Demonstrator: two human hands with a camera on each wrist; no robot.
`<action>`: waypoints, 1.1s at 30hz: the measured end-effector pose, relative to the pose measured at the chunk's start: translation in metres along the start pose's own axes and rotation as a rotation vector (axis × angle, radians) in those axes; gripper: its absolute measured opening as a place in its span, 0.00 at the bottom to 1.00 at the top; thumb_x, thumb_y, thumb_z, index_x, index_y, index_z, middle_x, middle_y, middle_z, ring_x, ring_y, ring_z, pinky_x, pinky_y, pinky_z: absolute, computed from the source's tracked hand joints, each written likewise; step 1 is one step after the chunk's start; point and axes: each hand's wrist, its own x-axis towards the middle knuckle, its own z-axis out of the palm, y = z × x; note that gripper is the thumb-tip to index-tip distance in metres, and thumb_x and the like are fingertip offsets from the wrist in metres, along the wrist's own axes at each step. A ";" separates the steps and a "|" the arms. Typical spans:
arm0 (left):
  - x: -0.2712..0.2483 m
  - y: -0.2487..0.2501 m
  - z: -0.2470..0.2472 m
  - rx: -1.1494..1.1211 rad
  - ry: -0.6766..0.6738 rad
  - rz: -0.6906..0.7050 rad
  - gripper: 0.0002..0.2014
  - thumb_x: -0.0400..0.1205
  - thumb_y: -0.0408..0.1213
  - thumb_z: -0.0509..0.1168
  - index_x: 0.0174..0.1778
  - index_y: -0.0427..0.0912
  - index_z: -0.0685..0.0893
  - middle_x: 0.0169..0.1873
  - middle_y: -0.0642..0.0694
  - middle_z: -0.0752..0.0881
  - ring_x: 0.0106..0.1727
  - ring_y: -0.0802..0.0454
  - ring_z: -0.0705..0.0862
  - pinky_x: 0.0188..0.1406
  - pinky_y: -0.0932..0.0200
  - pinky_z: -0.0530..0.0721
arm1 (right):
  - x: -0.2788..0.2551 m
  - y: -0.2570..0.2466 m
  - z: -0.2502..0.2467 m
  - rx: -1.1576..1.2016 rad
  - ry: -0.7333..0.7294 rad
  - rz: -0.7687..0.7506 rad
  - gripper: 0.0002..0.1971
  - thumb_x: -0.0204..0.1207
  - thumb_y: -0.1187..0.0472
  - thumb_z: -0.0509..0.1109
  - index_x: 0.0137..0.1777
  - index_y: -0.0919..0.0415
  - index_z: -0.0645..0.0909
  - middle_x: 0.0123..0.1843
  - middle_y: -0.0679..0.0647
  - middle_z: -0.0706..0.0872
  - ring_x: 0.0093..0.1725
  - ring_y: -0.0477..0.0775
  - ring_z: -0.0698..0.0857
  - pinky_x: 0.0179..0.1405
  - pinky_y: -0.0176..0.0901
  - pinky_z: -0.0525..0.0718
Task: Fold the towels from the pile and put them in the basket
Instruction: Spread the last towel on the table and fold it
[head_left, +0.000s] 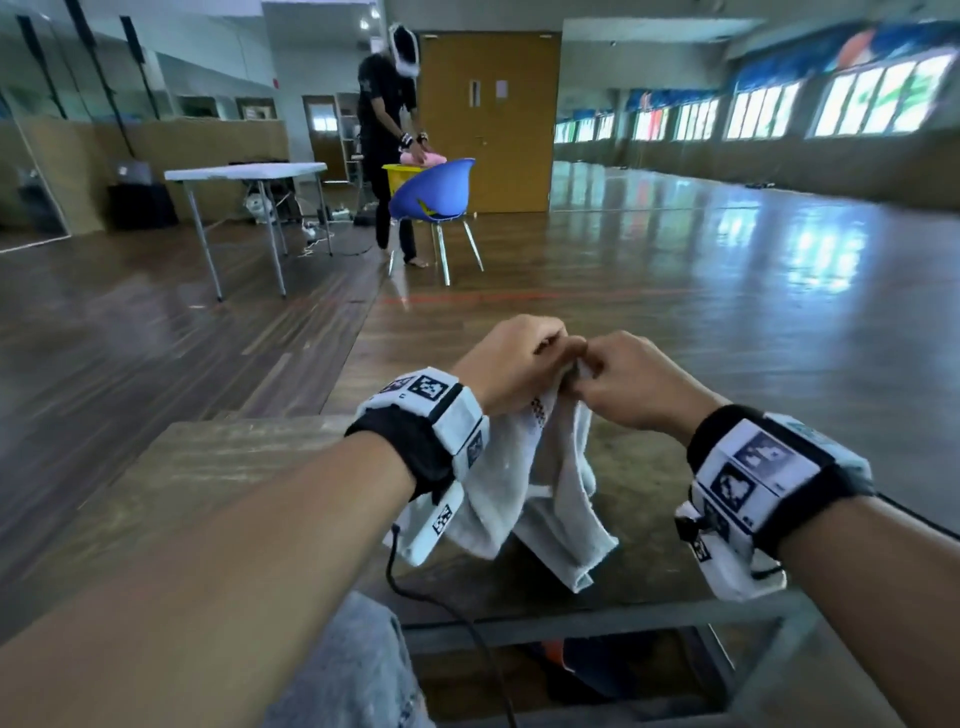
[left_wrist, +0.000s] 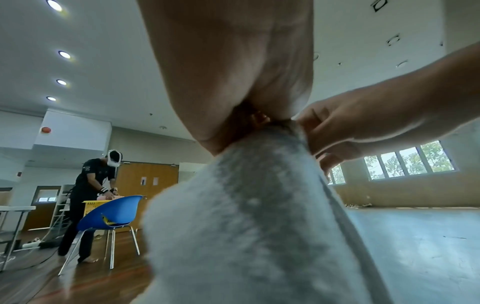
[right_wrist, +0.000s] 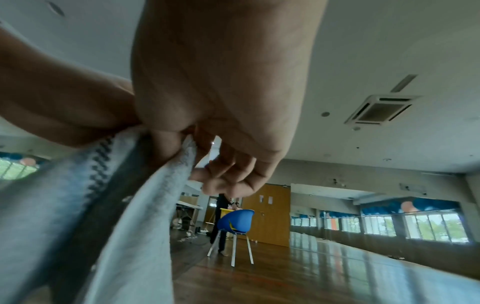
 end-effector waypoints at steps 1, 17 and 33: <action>-0.001 0.000 0.002 -0.030 0.004 -0.005 0.17 0.87 0.46 0.65 0.36 0.39 0.79 0.27 0.52 0.77 0.28 0.59 0.72 0.32 0.58 0.70 | -0.003 0.004 -0.006 -0.007 -0.003 0.044 0.08 0.69 0.47 0.65 0.29 0.43 0.78 0.30 0.48 0.80 0.39 0.61 0.83 0.36 0.51 0.79; 0.002 0.012 0.023 -0.075 0.134 0.013 0.07 0.79 0.37 0.73 0.41 0.35 0.88 0.35 0.44 0.87 0.35 0.52 0.80 0.38 0.57 0.76 | -0.021 0.015 -0.011 0.052 0.207 -0.006 0.06 0.71 0.52 0.69 0.48 0.47 0.80 0.45 0.45 0.86 0.52 0.56 0.85 0.50 0.50 0.82; -0.005 -0.009 0.058 -0.046 -0.062 0.003 0.13 0.75 0.40 0.69 0.26 0.46 0.75 0.25 0.49 0.76 0.32 0.60 0.72 0.31 0.60 0.70 | -0.040 0.042 -0.014 -0.090 0.217 0.041 0.05 0.74 0.55 0.66 0.39 0.47 0.83 0.30 0.50 0.82 0.38 0.57 0.82 0.38 0.53 0.85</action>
